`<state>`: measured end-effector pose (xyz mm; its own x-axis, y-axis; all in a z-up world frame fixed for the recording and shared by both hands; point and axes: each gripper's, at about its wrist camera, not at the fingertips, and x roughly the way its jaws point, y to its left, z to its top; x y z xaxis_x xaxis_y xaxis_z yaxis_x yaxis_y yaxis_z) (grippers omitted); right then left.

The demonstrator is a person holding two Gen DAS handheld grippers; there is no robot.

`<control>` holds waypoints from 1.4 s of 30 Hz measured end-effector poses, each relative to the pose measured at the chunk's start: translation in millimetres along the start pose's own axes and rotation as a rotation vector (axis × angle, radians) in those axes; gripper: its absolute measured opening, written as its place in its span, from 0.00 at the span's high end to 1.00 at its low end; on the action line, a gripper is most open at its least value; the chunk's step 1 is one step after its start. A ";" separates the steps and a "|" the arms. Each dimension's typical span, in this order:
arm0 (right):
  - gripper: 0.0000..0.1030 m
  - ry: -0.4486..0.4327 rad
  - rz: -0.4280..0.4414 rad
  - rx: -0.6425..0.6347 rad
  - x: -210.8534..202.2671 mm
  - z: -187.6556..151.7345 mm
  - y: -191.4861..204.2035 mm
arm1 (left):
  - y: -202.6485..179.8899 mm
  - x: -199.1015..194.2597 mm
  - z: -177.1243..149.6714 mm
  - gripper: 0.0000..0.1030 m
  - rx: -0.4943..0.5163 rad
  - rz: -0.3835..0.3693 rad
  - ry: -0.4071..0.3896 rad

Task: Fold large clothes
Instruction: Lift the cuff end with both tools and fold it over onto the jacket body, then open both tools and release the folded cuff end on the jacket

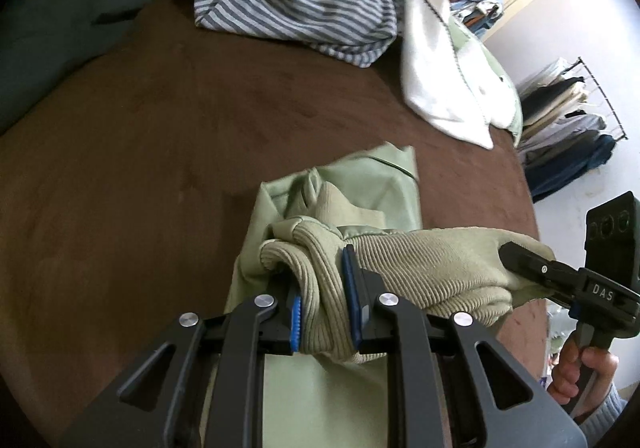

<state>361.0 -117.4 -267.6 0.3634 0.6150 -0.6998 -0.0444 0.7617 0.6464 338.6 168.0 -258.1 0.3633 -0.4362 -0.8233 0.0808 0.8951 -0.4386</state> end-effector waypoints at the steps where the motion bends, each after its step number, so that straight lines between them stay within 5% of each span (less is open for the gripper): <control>1: 0.89 0.000 0.005 0.010 8.5 7.7 -6.9 | 2.5 7.7 4.5 0.80 -0.003 0.003 0.000; 11: 0.89 -0.035 0.023 0.034 49.5 62.8 -45.0 | 12.6 58.6 59.6 0.80 -0.006 0.002 -0.055; 19: 0.87 -0.051 0.057 0.201 81.2 75.8 -90.0 | 24.9 109.9 87.0 0.74 -0.042 -0.026 0.018; 30: 0.86 -0.012 0.051 0.204 75.6 79.3 -82.5 | 29.0 102.6 82.3 0.72 -0.055 -0.079 -0.004; 34: 0.84 0.019 0.090 0.276 72.5 79.4 -88.1 | 27.7 97.2 85.7 0.63 -0.062 -0.112 0.022; 36: 0.77 0.020 0.115 0.307 68.0 79.5 -89.1 | 25.9 96.1 87.2 0.58 -0.059 -0.122 0.035; 37: 0.57 0.006 0.113 0.303 64.4 80.1 -87.7 | 24.0 94.8 88.2 0.53 -0.055 -0.127 0.043; 38: 0.25 -0.027 0.105 0.275 56.0 82.2 -81.9 | 21.6 93.5 89.2 0.48 -0.050 -0.128 0.048; 39: 0.13 -0.049 0.089 0.251 50.1 83.7 -76.8 | 19.0 92.1 90.2 0.46 -0.044 -0.125 0.050; 42: 0.07 -0.083 0.050 0.165 33.5 91.1 -59.6 | 10.1 89.2 91.9 0.43 -0.012 -0.095 0.058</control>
<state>460.6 -160.8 -301.8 0.4407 0.6268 -0.6426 0.0868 0.6828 0.7255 457.2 146.7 -302.8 0.3002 -0.5238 -0.7972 0.1008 0.8485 -0.5195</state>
